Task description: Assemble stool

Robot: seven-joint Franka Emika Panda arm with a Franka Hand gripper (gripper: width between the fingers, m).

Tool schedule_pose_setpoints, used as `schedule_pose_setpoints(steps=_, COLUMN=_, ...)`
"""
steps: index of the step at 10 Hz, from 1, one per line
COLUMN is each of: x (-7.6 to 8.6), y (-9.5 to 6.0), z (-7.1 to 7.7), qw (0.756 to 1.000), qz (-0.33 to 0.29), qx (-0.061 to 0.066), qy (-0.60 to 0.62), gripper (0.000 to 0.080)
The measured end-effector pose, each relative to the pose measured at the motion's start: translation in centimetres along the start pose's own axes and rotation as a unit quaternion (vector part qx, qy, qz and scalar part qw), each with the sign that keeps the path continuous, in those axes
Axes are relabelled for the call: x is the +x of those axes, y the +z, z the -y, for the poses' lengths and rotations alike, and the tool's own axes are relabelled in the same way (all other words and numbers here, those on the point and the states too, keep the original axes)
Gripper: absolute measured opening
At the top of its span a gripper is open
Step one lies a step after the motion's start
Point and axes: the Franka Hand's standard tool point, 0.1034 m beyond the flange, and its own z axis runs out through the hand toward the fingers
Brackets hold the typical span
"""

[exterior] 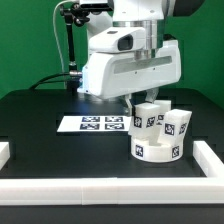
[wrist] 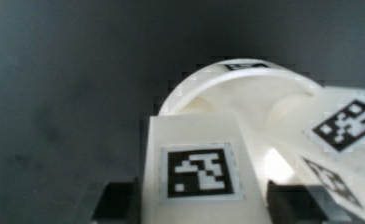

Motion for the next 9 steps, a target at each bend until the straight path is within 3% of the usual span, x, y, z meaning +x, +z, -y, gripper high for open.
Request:
schedule_pose_setpoints(steps=4, x=-0.14, y=0.06, z=-0.43, qw=0.991, qz=-0.014, qx=-0.004, qy=0.135, gripper=0.0338)
schedule_pose_setpoints(steps=9, x=-0.10, y=0.09, z=-0.34, qw=0.939, qz=-0.016, qx=0.005, qy=0.343, gripper=0.0340)
